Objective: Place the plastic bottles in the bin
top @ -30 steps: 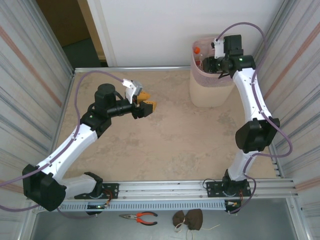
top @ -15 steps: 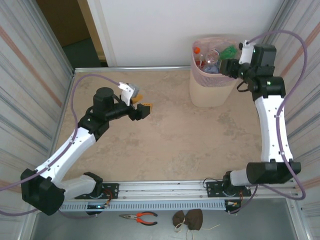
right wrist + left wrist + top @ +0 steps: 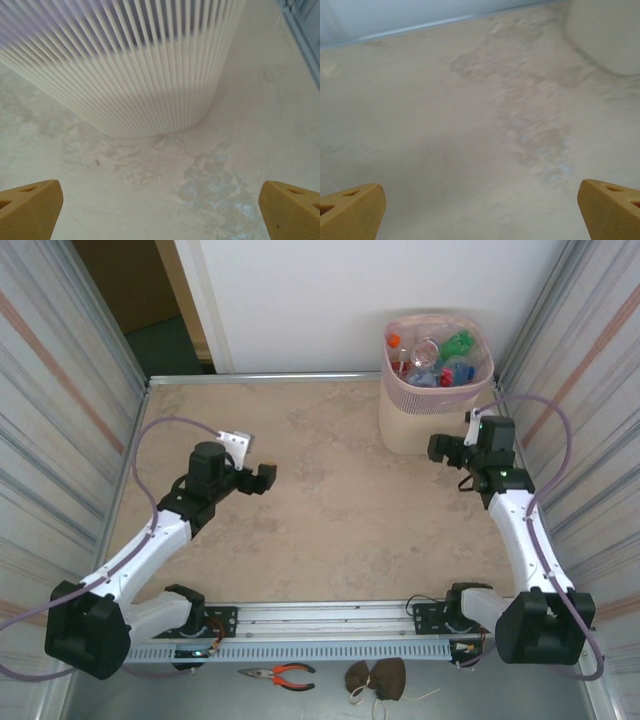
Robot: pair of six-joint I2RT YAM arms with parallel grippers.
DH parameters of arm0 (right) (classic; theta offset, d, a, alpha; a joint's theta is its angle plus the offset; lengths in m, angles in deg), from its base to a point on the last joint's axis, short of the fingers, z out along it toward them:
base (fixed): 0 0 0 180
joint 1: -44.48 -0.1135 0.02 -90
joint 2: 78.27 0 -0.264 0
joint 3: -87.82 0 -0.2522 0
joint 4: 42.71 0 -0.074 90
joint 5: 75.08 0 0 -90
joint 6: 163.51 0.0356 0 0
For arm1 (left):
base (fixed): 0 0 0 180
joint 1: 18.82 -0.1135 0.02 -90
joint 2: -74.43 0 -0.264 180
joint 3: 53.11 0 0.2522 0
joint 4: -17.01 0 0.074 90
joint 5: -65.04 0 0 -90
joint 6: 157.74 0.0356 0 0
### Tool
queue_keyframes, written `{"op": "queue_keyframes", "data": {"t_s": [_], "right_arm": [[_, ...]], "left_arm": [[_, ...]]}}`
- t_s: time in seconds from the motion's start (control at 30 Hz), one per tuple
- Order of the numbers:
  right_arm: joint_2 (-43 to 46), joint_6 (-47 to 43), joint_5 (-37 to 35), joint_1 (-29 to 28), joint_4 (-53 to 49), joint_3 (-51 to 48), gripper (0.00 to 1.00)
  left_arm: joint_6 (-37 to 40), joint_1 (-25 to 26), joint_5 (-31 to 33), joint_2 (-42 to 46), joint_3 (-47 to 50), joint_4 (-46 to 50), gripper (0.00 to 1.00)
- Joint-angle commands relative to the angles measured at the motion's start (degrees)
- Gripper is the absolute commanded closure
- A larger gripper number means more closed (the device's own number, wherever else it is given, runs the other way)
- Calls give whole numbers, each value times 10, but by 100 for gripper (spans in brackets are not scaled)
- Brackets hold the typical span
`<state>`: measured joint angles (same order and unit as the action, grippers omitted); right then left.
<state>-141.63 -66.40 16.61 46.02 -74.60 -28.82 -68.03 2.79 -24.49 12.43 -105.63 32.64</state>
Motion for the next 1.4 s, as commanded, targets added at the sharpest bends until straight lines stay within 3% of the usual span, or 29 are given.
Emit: {"op": "queue_keyframes", "data": {"t_s": [0.0,0.13,0.27,0.4,0.47,0.6,0.67,0.83,0.97,1.1,1.37], "right_arm": [[-2,7,-17,1,143,-63,1],[-24,-39,-31,-10,272,-141,1],[-71,-52,-82,-23,371,-183,1],[-125,-41,-93,-25,496,-226,1],[-147,-31,-91,-19,499,-222,1],[-195,-36,-78,-20,562,-240,1],[-208,-37,-78,-21,595,-254,1],[-230,-32,-75,-16,633,-264,1],[-250,-26,-55,-6,660,-272,1],[-252,-25,-49,-4,660,-270,1],[-252,-19,-34,5,649,-266,1]], "left_arm": [[27,-15,101,14,36,-68,1],[35,-48,144,-6,73,-114,1],[32,-97,139,-46,100,-170,1],[23,-146,82,-92,136,-281,1],[23,-165,41,-117,154,-349,1],[51,-178,2,-150,144,-367,3],[64,-182,-12,-161,162,-421,3],[46,-213,-59,-204,194,-518,2],[50,-216,-80,-246,186,-541,2],[54,-217,-87,-248,154,-478,1],[53,-217,-87,-249,148,-467,1]]}}
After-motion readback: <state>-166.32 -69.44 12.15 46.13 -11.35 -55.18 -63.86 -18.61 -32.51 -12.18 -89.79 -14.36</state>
